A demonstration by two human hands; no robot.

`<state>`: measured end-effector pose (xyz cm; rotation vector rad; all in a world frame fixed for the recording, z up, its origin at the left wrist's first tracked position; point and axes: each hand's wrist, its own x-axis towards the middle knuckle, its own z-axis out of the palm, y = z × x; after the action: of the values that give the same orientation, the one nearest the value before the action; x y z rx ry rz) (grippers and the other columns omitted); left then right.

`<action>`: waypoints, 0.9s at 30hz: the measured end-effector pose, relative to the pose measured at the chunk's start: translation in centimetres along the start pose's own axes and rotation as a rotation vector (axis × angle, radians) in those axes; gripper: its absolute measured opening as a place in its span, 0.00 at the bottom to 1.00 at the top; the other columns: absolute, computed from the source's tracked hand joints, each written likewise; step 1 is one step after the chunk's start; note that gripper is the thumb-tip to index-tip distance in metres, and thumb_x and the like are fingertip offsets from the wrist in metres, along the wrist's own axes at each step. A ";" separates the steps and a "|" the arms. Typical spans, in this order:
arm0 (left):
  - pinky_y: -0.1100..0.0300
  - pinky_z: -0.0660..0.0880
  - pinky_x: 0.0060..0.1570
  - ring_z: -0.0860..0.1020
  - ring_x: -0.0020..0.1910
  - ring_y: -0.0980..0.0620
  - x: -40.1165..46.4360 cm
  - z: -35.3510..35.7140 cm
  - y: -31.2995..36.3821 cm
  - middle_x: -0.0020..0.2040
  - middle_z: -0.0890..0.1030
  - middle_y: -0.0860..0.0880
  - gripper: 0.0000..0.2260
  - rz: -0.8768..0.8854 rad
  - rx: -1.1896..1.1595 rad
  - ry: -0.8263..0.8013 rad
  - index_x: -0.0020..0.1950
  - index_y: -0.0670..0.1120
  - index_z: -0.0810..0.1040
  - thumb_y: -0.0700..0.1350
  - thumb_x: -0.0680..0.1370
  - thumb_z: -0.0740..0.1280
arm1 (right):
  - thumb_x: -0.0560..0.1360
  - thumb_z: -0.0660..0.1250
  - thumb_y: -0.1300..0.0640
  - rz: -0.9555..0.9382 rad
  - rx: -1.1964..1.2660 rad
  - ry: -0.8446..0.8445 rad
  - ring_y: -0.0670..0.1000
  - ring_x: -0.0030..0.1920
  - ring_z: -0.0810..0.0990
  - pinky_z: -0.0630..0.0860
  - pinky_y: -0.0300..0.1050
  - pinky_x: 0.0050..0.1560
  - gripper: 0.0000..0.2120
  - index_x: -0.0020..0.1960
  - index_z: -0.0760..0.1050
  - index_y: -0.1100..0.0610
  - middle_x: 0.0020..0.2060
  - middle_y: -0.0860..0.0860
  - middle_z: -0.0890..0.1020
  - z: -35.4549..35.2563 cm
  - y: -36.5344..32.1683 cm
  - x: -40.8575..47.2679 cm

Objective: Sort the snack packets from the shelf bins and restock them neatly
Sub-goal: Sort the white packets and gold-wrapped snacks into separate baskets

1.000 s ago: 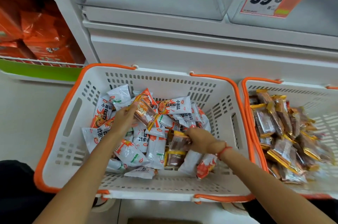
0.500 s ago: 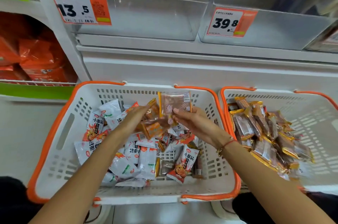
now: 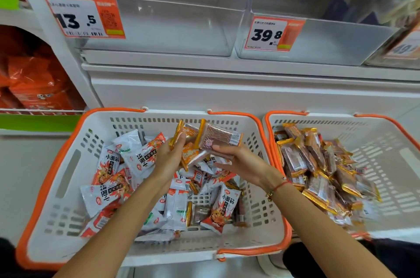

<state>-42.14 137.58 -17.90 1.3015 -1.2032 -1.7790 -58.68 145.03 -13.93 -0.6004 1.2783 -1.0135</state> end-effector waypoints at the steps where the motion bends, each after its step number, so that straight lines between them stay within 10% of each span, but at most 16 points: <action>1: 0.53 0.80 0.49 0.83 0.48 0.48 0.0 0.4 0.1 0.50 0.84 0.45 0.14 0.003 0.001 -0.003 0.57 0.48 0.78 0.55 0.81 0.60 | 0.75 0.68 0.61 -0.024 -0.019 0.007 0.51 0.62 0.78 0.72 0.55 0.65 0.18 0.65 0.75 0.59 0.58 0.53 0.82 0.1 0.0 0.0; 9: 0.42 0.61 0.71 0.66 0.73 0.47 1.4 2.8 1.2 0.74 0.68 0.48 0.36 -0.078 0.237 -0.347 0.74 0.58 0.65 0.75 0.73 0.44 | 0.68 0.74 0.70 -0.283 -0.005 0.318 0.57 0.55 0.82 0.81 0.50 0.53 0.37 0.70 0.64 0.48 0.56 0.56 0.82 -0.8 0.1 -1.0; 17: 0.48 0.56 0.74 0.54 0.77 0.45 4.2 -3.6 -5.1 0.78 0.57 0.49 0.24 0.190 1.387 -0.224 0.78 0.55 0.58 0.56 0.82 0.57 | 0.68 0.72 0.70 -0.895 -0.344 1.057 0.50 0.58 0.79 0.78 0.46 0.57 0.27 0.62 0.68 0.56 0.59 0.55 0.76 -8.8 -2.8 -4.8; 20: 0.46 0.52 0.75 0.46 0.78 0.45 3.7 -5.6 -7.8 0.80 0.43 0.50 0.26 0.114 1.505 -0.311 0.78 0.56 0.54 0.54 0.82 0.59 | 0.67 0.67 0.71 -0.715 -0.706 1.287 0.53 0.59 0.72 0.74 0.48 0.59 0.24 0.60 0.71 0.56 0.59 0.55 0.71 -12.8 -1.2 -5.2; 27: 0.45 0.55 0.74 0.47 0.78 0.45 3.2 -5.9 -8.4 0.80 0.44 0.52 0.26 0.094 1.504 -0.349 0.78 0.55 0.57 0.54 0.81 0.61 | 0.61 0.68 0.40 -0.091 -0.911 0.746 0.57 0.74 0.51 0.54 0.60 0.74 0.41 0.73 0.65 0.47 0.73 0.51 0.58 -15.1 1.5 -5.3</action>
<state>-37.35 136.29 -27.43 1.5309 -2.9841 -0.8298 -72.64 152.78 -16.01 -1.0138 2.4338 -0.6945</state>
